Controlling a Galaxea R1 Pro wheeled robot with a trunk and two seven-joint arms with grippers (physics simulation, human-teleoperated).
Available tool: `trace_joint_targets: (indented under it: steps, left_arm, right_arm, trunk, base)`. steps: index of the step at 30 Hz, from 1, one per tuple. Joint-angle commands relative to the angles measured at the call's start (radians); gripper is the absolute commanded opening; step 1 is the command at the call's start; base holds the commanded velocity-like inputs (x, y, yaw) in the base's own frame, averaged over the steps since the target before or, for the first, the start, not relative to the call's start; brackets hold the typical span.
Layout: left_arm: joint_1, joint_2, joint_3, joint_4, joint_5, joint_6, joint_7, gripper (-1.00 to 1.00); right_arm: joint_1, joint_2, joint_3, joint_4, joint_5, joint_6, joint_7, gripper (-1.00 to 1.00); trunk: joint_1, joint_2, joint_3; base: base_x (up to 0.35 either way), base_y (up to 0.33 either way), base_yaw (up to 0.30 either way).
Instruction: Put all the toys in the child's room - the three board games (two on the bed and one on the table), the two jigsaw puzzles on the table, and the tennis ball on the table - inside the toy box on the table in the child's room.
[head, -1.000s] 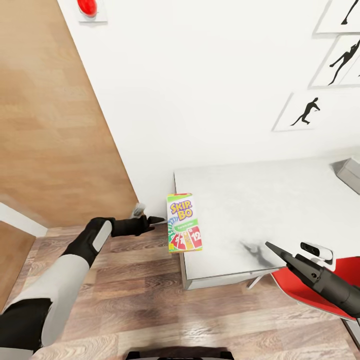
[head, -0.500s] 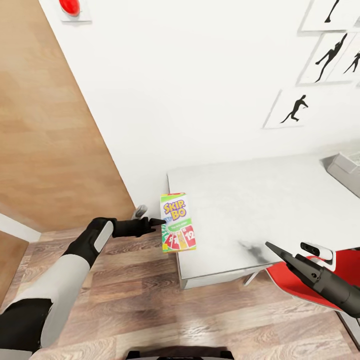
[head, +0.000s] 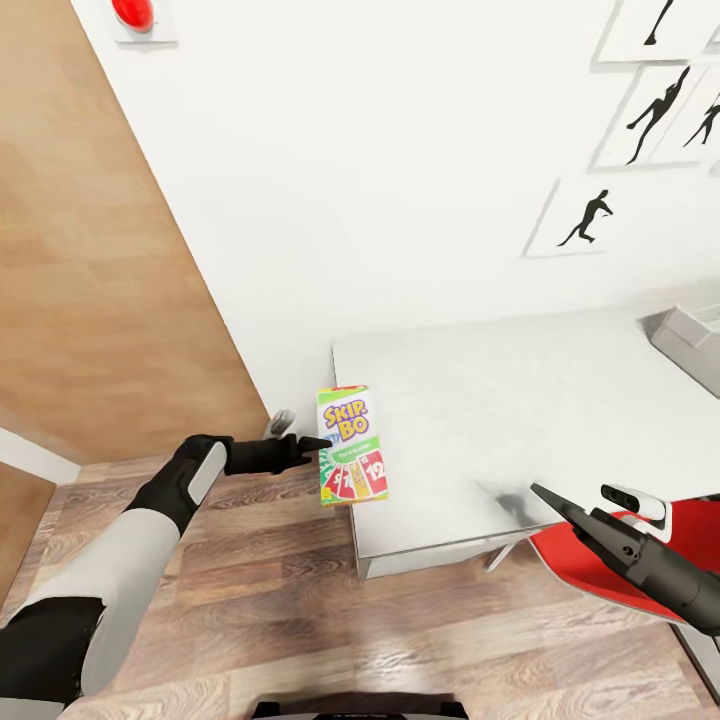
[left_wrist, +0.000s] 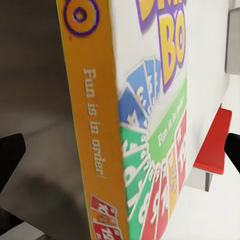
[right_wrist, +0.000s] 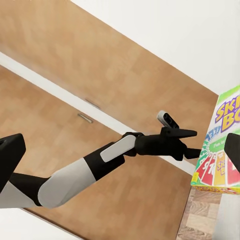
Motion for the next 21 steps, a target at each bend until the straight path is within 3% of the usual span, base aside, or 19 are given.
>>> trace_joint_targets:
  steps: [1,21]
  left_arm:
    - [-0.001,0.001,-0.004,0.0,0.004,0.004,0.0,1.0]
    - [-0.001,0.001,-0.001,-0.003,0.005,0.005,0.0,1.0]
  right_arm:
    - [0.0,0.0,0.0,0.0,-0.004,0.008,0.0,1.0]
    - [0.0,0.0,0.0,0.0,-0.004,0.008,0.0,1.0]
  trunk:
    - [0.001,-0.002,-0.001]
    - [0.012,-0.023,-0.011]
  base:
    - [0.0,-0.001,0.0]
    - [0.0,0.0,0.0]
